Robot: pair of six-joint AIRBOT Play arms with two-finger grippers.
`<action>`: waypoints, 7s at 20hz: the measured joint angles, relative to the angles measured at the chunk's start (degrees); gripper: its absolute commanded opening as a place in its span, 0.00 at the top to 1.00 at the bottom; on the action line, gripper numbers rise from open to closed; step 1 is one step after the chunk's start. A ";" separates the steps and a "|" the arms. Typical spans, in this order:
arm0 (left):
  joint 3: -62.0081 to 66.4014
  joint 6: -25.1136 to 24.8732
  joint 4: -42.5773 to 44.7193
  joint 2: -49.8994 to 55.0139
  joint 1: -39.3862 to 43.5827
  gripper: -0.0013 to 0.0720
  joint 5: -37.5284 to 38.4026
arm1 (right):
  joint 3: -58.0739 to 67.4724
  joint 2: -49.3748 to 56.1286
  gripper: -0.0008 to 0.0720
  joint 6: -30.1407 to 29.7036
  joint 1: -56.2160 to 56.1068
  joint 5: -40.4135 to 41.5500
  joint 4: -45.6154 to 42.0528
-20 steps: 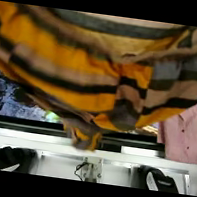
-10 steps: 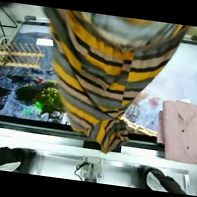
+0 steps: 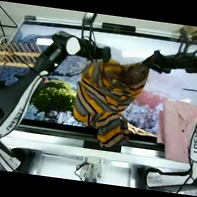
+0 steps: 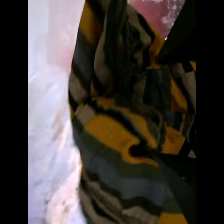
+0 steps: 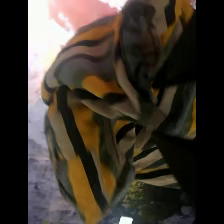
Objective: Fold the shirts.
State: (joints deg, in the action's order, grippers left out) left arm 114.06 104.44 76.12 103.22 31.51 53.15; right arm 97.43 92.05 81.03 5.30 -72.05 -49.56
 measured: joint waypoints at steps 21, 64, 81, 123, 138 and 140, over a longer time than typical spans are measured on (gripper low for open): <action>-44.00 -9.38 -6.47 -14.69 -7.28 0.05 20.46 | -46.80 -16.13 0.12 -1.09 -18.01 -4.85 -13.33; -13.79 -16.55 1.79 -16.02 -2.29 0.22 13.25 | -16.24 -22.58 0.91 15.47 -21.84 -10.80 -32.35; -31.30 -14.69 5.05 -9.64 -7.32 0.05 25.86 | -24.26 -8.76 0.91 11.50 -21.84 -4.59 -36.37; -83.25 19.67 16.50 -67.65 -14.08 0.47 -0.87 | -47.69 -38.34 0.87 16.68 -10.62 -1.97 -34.84; -69.35 1.11 7.15 -57.24 -10.03 0.22 4.37 | -31.04 -31.56 0.09 9.68 -21.05 0.42 -30.64; -70.25 -0.22 3.87 -51.41 -6.71 0.22 3.02 | -32.37 -26.73 0.09 8.83 -25.88 1.62 -25.81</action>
State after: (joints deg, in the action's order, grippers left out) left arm 43.81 104.22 79.99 51.81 24.80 56.16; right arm 65.06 65.32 89.86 -20.58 -70.43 -75.37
